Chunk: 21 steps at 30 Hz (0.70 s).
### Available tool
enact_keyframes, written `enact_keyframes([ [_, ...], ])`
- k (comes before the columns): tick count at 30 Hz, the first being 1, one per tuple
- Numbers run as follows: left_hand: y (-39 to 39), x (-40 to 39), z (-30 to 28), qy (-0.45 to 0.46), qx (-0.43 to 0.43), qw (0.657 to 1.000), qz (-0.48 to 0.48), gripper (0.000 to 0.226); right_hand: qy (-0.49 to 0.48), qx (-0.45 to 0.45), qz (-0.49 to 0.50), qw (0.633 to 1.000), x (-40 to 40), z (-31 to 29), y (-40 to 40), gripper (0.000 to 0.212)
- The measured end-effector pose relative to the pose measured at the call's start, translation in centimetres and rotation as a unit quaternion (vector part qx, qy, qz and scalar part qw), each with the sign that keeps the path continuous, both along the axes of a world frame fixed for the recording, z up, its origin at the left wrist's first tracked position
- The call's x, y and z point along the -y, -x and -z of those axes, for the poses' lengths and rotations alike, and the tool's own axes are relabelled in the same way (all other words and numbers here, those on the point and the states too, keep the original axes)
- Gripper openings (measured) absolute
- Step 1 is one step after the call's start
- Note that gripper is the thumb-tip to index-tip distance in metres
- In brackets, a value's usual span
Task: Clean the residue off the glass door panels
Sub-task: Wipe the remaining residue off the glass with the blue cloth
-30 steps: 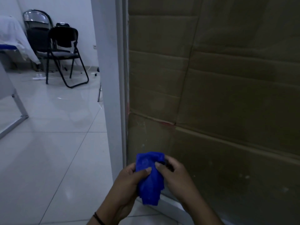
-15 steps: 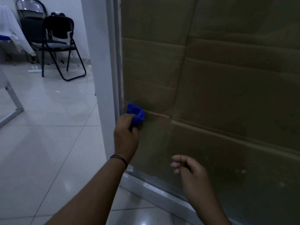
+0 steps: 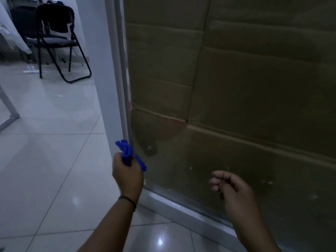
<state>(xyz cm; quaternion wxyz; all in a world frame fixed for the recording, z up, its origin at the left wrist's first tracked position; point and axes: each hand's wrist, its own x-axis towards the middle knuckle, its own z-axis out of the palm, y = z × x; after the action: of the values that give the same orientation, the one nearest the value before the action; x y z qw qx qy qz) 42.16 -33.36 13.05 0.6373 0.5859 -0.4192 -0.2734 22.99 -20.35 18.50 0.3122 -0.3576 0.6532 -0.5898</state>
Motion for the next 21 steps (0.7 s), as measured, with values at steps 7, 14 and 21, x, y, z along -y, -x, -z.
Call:
enact_keyframes([
  [7,2.1,1.4,-0.1,0.030,0.189,0.979,0.066,0.025,-0.019,-0.011,0.014,1.000,-0.6,0.5,0.8,0.035],
  [14,10.2,-4.7,-0.3,0.120,0.270,0.926,0.234,0.025,-0.030,-0.009,0.047,0.998,-0.7,0.9,1.3,0.032],
  [21,3.4,-2.7,-1.6,0.059,0.066,0.992,0.090,0.031,-0.012,0.019,0.077,0.997,-2.7,0.7,3.2,0.029],
])
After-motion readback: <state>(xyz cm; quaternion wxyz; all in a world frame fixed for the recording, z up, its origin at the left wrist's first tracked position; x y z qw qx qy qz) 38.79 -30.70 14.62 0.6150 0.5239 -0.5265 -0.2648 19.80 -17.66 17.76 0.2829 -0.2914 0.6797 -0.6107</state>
